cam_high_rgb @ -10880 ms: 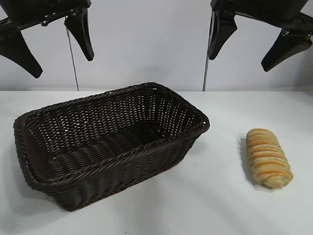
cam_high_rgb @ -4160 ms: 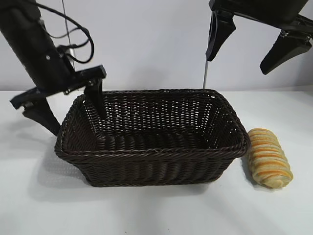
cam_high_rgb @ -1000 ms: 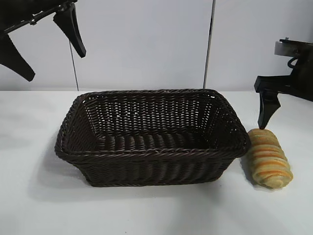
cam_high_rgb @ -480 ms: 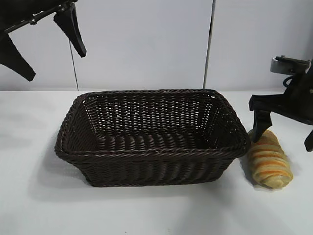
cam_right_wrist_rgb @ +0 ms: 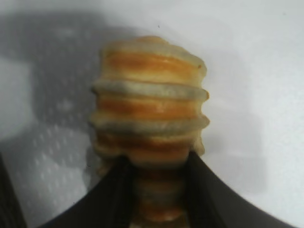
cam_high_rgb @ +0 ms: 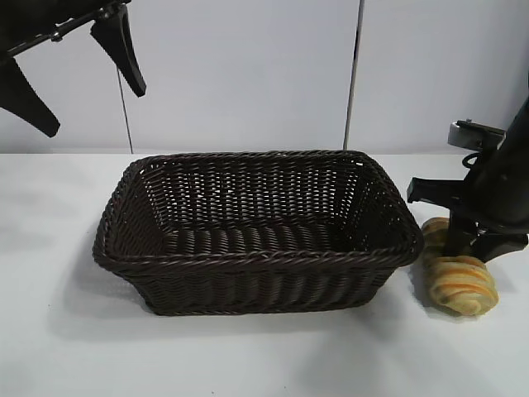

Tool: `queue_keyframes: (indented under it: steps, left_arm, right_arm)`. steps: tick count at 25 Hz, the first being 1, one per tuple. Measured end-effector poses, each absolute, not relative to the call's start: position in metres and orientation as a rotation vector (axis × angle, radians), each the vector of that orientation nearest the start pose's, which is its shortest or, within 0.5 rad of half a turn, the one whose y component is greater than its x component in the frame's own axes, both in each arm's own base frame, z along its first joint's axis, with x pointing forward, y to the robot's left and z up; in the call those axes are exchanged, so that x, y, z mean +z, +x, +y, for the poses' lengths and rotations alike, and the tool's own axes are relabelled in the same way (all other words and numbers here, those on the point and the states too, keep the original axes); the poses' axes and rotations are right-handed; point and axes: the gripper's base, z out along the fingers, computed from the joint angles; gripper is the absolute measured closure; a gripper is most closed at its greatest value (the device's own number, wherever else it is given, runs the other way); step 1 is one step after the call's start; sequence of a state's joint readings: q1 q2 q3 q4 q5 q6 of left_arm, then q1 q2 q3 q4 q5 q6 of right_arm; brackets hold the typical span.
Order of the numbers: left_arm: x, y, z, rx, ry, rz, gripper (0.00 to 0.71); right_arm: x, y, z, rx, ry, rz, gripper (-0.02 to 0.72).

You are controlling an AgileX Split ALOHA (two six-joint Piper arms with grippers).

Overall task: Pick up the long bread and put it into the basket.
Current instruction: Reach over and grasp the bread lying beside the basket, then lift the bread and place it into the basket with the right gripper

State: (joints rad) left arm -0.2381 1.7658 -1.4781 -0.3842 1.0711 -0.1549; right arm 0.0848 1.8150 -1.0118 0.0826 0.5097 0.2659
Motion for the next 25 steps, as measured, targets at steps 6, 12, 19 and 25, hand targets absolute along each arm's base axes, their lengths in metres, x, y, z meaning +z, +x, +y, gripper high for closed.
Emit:
queue_keyframes:
  steps: [6, 12, 19, 25]
  left_arm:
    - [0.283, 0.353, -0.117, -0.601, -0.074, 2.861, 0.041]
    - [0.283, 0.353, -0.117, -0.601, -0.074, 2.861, 0.041]
    - [0.283, 0.353, -0.117, -0.601, -0.074, 2.861, 0.041]
    - [0.283, 0.353, -0.117, -0.601, -0.073, 2.864, 0.041]
  right_arm:
    - [0.214, 0.344, 0.034, 0.191, 0.324, 2.701, 0.638]
    - [0.255, 0.355, 0.039, 0.189, 0.213, 2.666, 0.638]
    - [0.284, 0.36, 0.083, 0.107, -0.564, 2.504, 0.638]
    - [0.286, 0.353, 0.123, 0.137, -1.091, 2.261, 0.638]
